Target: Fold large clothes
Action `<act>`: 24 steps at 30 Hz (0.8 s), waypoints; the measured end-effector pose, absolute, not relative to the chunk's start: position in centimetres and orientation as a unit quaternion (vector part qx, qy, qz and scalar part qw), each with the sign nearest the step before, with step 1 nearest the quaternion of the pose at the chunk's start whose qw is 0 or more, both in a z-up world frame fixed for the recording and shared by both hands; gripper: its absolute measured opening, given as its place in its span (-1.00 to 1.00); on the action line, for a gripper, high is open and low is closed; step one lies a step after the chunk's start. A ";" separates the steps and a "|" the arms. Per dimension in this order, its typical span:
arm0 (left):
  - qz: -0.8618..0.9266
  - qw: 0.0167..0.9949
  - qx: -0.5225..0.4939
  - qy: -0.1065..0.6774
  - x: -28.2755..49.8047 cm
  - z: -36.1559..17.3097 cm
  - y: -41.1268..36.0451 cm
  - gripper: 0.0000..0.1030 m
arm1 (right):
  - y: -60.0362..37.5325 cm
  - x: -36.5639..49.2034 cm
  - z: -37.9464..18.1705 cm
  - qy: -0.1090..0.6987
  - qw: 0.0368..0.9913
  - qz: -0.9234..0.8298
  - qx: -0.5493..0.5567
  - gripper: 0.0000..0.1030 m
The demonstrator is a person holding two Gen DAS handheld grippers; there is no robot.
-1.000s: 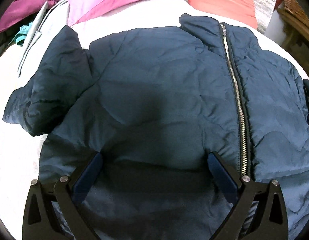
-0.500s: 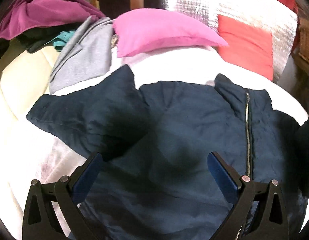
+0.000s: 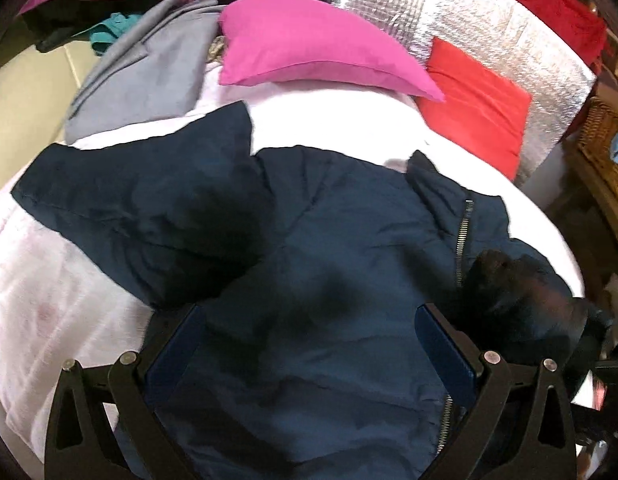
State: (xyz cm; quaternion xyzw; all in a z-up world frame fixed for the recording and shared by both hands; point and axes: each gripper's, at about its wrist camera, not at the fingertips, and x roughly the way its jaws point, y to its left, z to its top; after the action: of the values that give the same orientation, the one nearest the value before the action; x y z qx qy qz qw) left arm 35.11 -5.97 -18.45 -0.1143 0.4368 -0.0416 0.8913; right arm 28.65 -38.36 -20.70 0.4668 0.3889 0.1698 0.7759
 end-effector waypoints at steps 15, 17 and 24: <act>-0.164 0.855 -0.100 0.481 32.9 -19.9 -9.3 0.09 | -49.6 23.3 -18.5 0.301 0.822 -0.064 0.480 0.13; -0.190 0.837 -0.110 0.501 32.6 -20.5 -10.2 0.10 | -49.7 24.1 -19.4 0.310 0.813 -0.069 0.489 0.09; -0.223 0.815 -0.131 0.519 32.4 -21.3 -11.9 0.34 | -47.8 27.7 -22.0 0.393 0.782 -0.051 0.481 0.10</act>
State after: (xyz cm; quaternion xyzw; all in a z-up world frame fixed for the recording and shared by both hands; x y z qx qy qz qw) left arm 32.44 -11.88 -21.34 -0.1308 0.5192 -0.2232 0.8146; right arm 27.68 -47.84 -21.97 0.4806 0.3930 -0.0512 0.7823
